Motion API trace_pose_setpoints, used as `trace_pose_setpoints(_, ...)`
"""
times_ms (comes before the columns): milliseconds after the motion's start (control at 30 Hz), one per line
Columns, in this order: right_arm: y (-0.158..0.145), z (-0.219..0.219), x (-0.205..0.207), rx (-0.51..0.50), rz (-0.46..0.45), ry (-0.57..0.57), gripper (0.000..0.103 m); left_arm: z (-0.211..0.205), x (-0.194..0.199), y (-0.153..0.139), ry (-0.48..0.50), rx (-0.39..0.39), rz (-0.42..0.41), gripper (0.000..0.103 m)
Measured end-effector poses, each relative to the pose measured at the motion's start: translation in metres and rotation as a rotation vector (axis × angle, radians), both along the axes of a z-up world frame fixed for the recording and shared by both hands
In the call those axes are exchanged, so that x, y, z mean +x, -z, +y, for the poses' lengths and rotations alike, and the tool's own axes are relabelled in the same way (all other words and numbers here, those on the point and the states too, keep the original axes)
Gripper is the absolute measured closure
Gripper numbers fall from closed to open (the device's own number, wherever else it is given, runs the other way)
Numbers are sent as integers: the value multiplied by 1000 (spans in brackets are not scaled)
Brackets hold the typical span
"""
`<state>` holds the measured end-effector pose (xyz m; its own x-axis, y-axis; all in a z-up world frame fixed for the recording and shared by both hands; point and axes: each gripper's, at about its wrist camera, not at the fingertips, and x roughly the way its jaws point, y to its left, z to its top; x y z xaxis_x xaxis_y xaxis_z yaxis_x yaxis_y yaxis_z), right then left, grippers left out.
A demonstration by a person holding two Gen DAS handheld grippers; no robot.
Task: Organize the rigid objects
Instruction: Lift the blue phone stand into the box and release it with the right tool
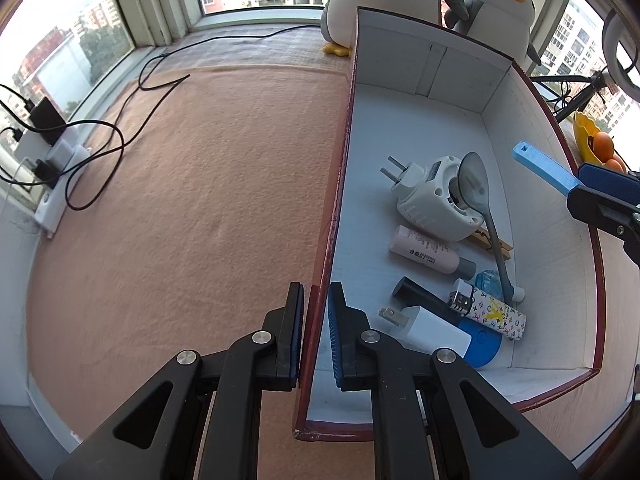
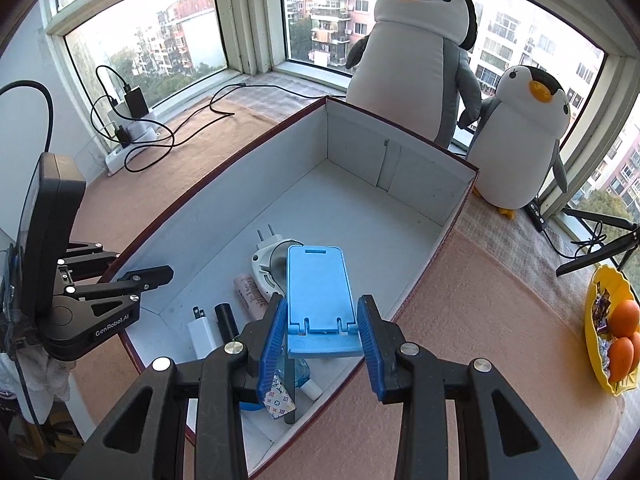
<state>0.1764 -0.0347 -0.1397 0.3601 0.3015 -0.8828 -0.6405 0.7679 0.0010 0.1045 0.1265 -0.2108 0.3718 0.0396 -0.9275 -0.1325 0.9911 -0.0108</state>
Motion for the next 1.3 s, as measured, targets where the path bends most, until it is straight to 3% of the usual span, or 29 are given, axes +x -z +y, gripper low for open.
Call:
trace_pose_setpoints(367,1,4,-2,-2,-1,-12,69,0,0,-1,-7,2,0,92)
trace_pose_setpoints(800,-8,-3,-8,40,-4,7,56,1,-1,-3,-8,1,-3,92)
trace_pose_setpoints(1200,-16,-20,-19,69,-11,46,55,0,-5,-8,-10,6,-11,92)
trace_pose_setpoints(1300,-18,-28,-21,78,-11,62,53,0,-6,-10,-11,5,-17,84)
